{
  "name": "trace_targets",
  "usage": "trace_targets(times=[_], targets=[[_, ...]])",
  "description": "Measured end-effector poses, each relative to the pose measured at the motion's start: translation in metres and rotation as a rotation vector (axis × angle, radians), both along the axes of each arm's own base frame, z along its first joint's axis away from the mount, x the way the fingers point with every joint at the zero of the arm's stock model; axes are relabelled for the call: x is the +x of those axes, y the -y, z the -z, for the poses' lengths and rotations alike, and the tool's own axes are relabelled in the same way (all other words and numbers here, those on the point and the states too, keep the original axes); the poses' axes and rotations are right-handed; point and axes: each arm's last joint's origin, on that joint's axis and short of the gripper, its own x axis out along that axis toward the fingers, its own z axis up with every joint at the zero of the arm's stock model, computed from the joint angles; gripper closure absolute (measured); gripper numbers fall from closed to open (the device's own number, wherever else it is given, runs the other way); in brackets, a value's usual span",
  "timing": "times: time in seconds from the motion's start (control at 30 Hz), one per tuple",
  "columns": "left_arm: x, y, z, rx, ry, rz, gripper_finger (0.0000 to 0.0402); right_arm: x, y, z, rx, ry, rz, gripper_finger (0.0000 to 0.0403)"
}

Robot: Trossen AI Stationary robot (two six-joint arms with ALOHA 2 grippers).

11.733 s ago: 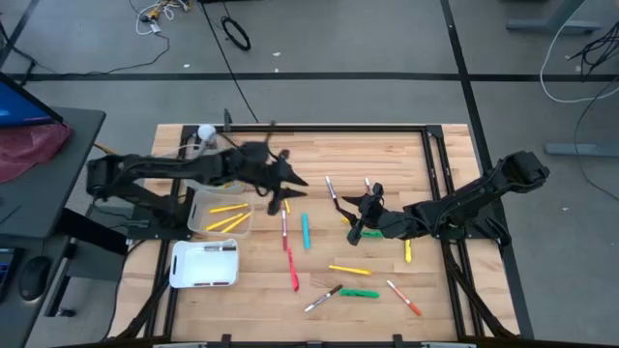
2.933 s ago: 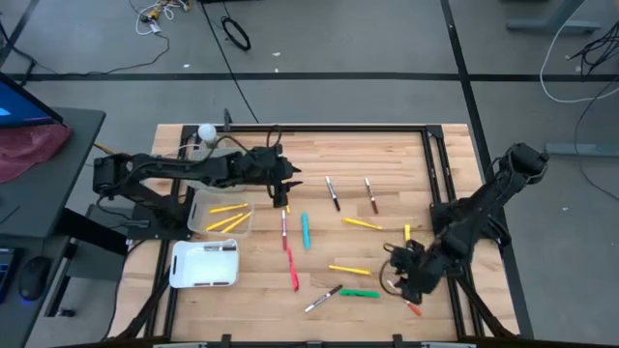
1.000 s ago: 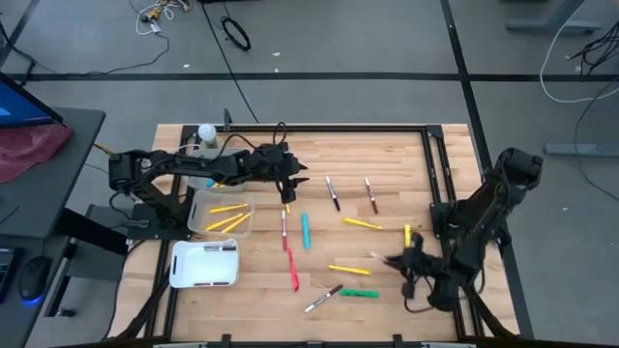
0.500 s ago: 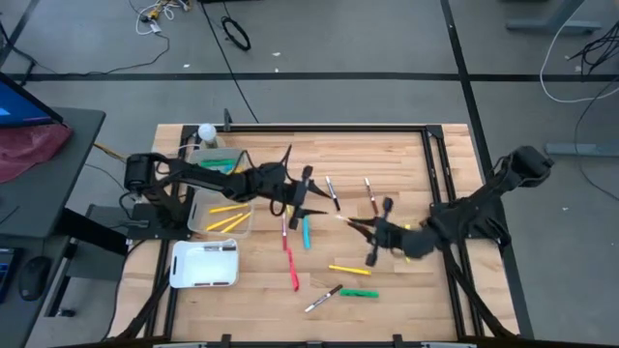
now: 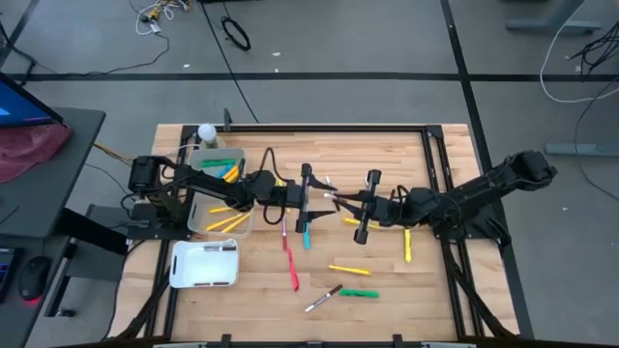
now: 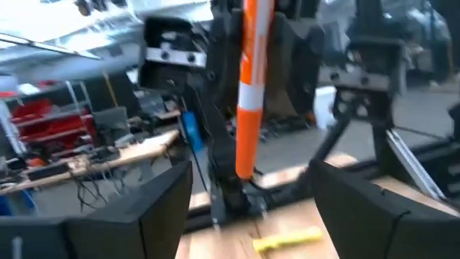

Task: Pick & Place Markers
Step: Put the orange marker into the white bin

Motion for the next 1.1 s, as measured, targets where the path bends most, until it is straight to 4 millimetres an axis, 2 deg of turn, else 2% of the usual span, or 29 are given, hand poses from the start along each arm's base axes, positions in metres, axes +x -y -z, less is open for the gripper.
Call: trace_targets(times=[0.2, 0.4, 0.6, 0.73, 0.9, 1.1], targets=[[0.004, 0.000, -0.014, -0.052, 0.062, 0.002, 0.0154, 0.013, 0.004, 0.007, -0.031, 0.079, -0.003, 0.0385], [0.007, 0.002, -0.016, -0.064, 0.053, 0.010, 0.0206, 0.022, 0.003, 0.017, -0.053, 0.115, 0.007, 0.0385], [0.007, 0.005, -0.014, -0.028, 0.036, 0.012, 0.0295, 0.023, 0.003, 0.019, -0.048, 0.107, 0.004, 0.0384], [0.007, 0.008, -0.012, 0.009, 0.015, 0.025, 0.0361, 0.024, 0.003, 0.021, -0.006, 0.092, -0.005, 0.0365], [0.007, 0.008, -0.009, 0.014, -0.065, 0.005, 0.0361, 0.022, -0.003, 0.020, 0.060, 0.091, -0.011, 0.0320], [-0.006, 0.011, -0.019, 0.097, -0.220, -0.171, 0.0361, 0.006, -0.020, 0.007, 0.029, 0.111, 0.082, 0.0272]])
